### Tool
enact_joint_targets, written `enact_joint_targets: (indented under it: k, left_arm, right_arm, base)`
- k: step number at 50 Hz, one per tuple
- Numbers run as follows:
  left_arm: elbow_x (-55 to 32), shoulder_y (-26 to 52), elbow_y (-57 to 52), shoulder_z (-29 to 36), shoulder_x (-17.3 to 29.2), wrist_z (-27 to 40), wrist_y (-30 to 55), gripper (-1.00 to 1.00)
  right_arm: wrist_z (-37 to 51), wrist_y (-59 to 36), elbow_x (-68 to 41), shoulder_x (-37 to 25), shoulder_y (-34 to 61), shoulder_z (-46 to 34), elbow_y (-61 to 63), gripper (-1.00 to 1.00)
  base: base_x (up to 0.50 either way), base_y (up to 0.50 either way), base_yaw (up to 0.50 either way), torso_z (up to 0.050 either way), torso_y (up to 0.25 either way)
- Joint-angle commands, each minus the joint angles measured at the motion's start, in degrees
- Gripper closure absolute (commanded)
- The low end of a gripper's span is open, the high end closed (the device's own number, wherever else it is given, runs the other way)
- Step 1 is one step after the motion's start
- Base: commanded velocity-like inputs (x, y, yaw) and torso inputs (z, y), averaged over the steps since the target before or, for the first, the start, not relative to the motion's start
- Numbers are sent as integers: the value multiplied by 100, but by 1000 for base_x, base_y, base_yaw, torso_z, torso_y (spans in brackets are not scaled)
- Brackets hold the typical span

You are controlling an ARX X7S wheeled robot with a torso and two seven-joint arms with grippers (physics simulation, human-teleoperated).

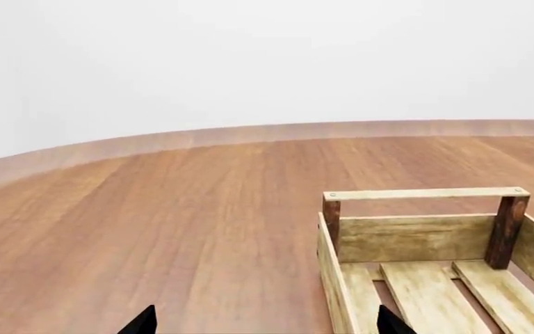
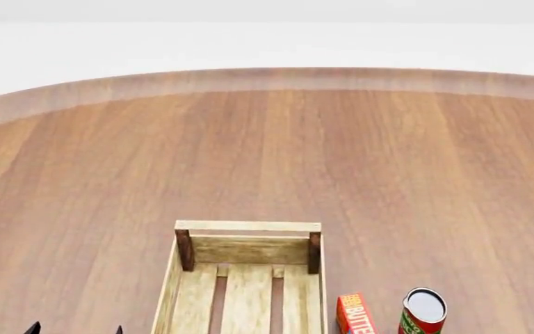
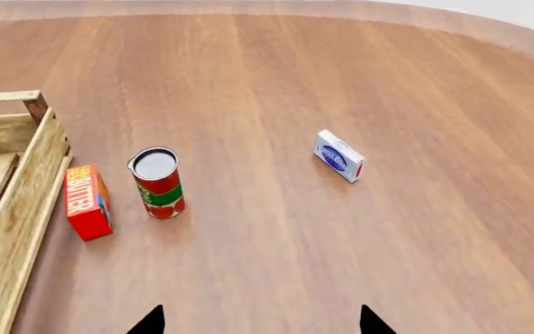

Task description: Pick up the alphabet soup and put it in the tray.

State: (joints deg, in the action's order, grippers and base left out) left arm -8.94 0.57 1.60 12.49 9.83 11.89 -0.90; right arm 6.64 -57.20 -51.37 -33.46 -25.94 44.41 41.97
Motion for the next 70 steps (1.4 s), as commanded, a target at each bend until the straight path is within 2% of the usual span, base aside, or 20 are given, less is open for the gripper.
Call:
enact_joint_targets:
  k: [1, 21, 40, 58, 70]
  left_arm:
    - [-30, -6, -20, 40, 31, 36, 2, -100]
    - [-71, 11, -10, 112, 75, 88, -3, -100]
    - [-90, 21, 4, 174, 116, 147, -24, -100]
    - [-110, 25, 32, 230, 152, 180, -81, -100]
    - [-154, 26, 16, 250, 170, 213, -90, -100]
  right_arm:
    - [-157, 187, 156, 98, -288, 229, -117, -100]
    - [-532, 530, 375, 390, -874, 818, -341, -100]
    - [-656, 961, 863, 587, -578, 292, -970, -100]
    - [-860, 1380, 1050, 807, -463, 313, -1578, -100]
    - [-930, 1617, 1311, 885, -277, -15, -1941, -100]
  base:
    - [0, 0, 0, 0, 0]
    - [0, 0, 0, 0, 0]
    - [0, 0, 0, 0, 0]
    - [0, 0, 0, 0, 0]
    - [0, 0, 0, 0, 0]
